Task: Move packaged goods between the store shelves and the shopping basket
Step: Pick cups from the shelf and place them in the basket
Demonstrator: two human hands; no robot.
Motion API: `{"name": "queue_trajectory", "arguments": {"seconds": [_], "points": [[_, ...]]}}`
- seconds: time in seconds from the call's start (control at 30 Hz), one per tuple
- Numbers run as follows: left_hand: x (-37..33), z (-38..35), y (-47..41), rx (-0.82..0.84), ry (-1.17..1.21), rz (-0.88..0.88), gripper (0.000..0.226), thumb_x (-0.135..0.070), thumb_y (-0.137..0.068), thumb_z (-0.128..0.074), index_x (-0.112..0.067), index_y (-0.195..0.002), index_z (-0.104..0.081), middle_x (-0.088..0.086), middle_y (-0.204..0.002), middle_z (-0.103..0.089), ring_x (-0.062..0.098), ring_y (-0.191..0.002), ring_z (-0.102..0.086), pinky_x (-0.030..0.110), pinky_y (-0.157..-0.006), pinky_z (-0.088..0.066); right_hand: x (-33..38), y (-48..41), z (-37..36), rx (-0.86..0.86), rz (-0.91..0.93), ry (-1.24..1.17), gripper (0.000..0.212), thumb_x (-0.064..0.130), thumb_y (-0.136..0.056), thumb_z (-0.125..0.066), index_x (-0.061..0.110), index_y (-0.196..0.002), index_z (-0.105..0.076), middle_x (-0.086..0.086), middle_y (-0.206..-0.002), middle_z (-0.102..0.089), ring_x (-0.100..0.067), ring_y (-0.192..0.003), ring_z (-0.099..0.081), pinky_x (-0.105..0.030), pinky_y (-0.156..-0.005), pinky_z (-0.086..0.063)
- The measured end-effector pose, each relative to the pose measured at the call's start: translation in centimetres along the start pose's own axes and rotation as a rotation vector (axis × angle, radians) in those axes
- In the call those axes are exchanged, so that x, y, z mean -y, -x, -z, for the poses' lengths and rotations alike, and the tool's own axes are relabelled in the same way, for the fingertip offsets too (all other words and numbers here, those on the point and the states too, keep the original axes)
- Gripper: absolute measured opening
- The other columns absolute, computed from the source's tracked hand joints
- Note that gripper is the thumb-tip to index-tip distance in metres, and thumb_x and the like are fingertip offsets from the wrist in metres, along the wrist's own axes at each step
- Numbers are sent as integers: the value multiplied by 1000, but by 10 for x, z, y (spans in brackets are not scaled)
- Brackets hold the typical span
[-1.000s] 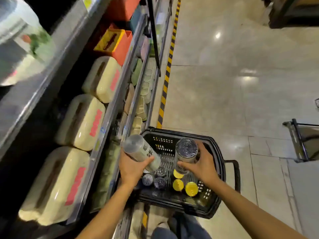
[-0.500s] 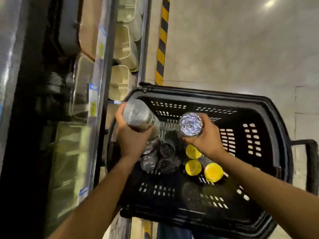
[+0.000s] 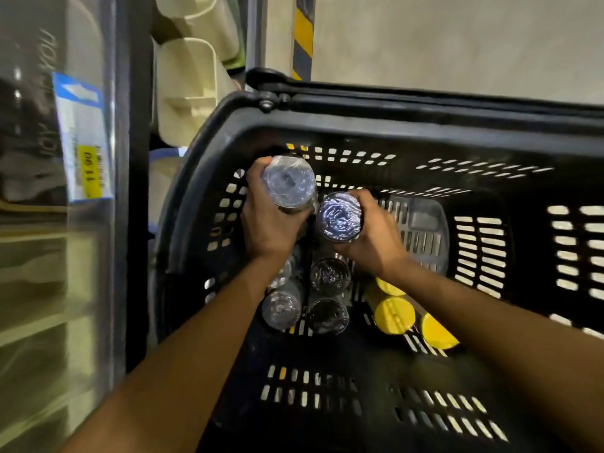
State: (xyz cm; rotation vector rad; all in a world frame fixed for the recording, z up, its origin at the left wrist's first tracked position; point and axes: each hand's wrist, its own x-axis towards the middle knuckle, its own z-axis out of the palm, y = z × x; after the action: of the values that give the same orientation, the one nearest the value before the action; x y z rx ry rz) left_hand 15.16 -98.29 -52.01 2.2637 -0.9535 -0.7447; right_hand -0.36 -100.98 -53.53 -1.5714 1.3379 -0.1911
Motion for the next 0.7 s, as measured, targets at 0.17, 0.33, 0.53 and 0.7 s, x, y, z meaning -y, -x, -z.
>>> {"name": "queue_trajectory", "arguments": {"seconds": [0.17,0.33,0.53,0.7], "points": [[20,-11,-8,105,-82,-8,94,-20,-61,-87,-21,-138,-35,8,-131,-54,27,-122,-51,39,-98,-47,-18,-5,-17,87,32,27,71,23,-66,-84,16,-126,-45,-4,-114,-64,-19,-104,-61,-25,-86,-46],[35,-14,-13,217,-250,-69,91,-26,-70,-82,-15,-144,-30,11,-134,-52,29,-123,-49,38,-99,-40,-29,-16,-22,162,-33,-71,74,20,-66,-84,22,-128,-44,0,-118,-61,-19,-113,-56,-37,-100,-44],[41,-21,-14,216,-323,-21,73,-20,-74,-79,-12,-136,-43,12,-130,-53,29,-122,-50,42,-100,-44,-33,-24,-26,266,-139,-124,75,-1,-74,-73,16,-137,-37,-7,-128,-53,-18,-115,-52,-31,-99,-44],[43,-16,-16,258,-143,23,79,-23,-67,-81,-16,-137,-46,9,-126,-59,26,-117,-56,41,-97,-49,-33,-24,-30,350,-260,-375,69,-15,-79,-58,15,-136,-35,-13,-123,-51,-21,-101,-59,-34,-81,-57]]}}
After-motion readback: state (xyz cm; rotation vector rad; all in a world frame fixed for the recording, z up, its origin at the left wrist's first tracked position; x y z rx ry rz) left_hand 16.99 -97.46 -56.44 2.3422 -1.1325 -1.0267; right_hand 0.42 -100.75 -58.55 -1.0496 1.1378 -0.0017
